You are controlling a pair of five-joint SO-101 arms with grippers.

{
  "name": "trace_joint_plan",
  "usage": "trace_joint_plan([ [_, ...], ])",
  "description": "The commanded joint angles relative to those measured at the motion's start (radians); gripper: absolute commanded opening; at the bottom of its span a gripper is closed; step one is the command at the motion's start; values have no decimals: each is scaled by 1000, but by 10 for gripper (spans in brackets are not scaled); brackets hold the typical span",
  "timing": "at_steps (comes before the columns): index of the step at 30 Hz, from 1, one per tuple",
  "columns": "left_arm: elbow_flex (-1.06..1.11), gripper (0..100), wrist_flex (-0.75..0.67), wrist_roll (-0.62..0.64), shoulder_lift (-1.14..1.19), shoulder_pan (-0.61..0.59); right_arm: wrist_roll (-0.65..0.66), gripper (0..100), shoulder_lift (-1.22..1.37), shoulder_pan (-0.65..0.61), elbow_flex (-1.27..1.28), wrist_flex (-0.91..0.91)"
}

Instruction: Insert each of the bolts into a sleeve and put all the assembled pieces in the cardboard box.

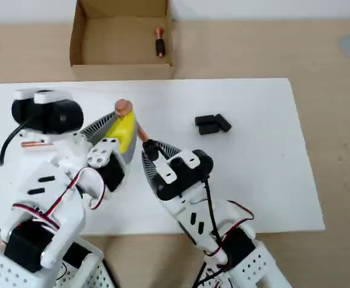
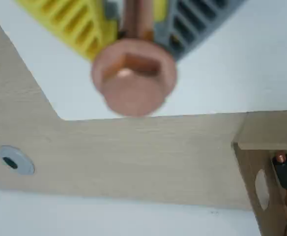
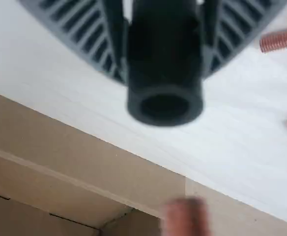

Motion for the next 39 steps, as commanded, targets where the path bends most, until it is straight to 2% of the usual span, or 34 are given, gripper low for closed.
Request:
trace_joint_plan([
  [1, -60, 9, 2, 6, 15, 12, 8, 12, -128, -8, -4, -6],
  [7, -83, 9, 72, 17, 16, 43, 8, 12, -128, -8, -4, -6],
  [39, 15, 9, 72, 18, 13, 48, 8, 12, -128, -8, -4, -6],
])
